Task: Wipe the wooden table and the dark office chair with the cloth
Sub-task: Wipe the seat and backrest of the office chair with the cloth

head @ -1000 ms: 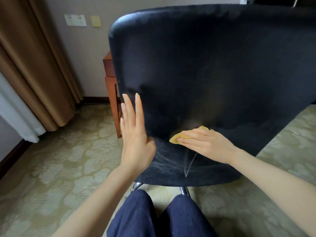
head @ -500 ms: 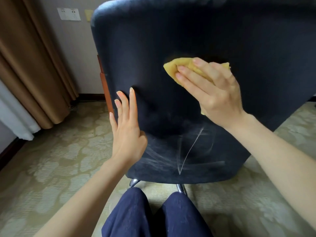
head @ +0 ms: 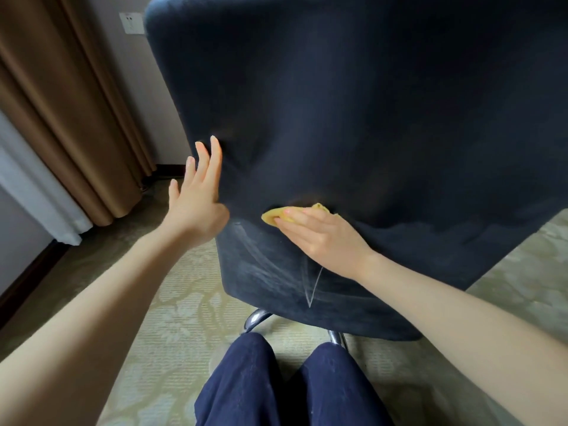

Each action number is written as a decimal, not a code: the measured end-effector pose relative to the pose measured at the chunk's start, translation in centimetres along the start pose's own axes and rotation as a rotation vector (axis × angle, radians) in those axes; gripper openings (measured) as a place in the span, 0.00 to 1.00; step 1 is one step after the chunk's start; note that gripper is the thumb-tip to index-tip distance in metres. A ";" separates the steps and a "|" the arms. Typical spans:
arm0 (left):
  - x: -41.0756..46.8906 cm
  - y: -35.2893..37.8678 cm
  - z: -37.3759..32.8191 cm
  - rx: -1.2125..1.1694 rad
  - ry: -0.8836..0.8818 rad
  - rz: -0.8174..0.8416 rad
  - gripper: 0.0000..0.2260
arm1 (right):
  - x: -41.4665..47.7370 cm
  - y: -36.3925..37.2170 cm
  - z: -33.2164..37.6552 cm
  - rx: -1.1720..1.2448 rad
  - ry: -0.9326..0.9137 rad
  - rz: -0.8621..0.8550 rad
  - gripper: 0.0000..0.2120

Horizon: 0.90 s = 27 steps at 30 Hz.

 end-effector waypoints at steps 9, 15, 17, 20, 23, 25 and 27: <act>-2.3 0.8 -3.9 -0.256 0.068 -0.081 0.44 | -5.9 -1.9 -1.1 0.024 0.001 0.163 0.19; -3.1 3.1 -5.6 -0.366 0.101 -0.086 0.45 | -5.4 -7.8 -5.3 -0.194 -0.083 0.053 0.17; -3.1 3.7 -5.6 -0.385 0.096 -0.084 0.44 | -4.3 -9.4 -6.5 -0.240 -0.072 -0.008 0.17; -2.8 4.0 -5.7 -0.375 0.089 -0.100 0.44 | -1.9 -11.3 -7.4 -0.301 -0.067 -0.157 0.17; -2.6 4.5 -5.7 -0.379 0.093 -0.093 0.45 | 0.1 -11.6 -7.3 -0.317 0.001 -0.312 0.15; -2.4 4.7 -5.6 -0.368 0.096 -0.092 0.45 | 0.7 -10.5 -6.9 -0.299 0.077 -0.348 0.16; -2.1 4.8 -5.3 -0.352 0.093 -0.098 0.46 | 0.8 -8.9 -6.3 -0.280 0.134 -0.345 0.18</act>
Point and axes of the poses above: each hand's wrist, its own x-axis towards the middle knuckle, its own y-axis out of the palm, z = x × y, the point moved 9 cm from there along x, towards the middle knuckle, and after that the axes turned 4 degrees about -z, right-handed, at the moved point
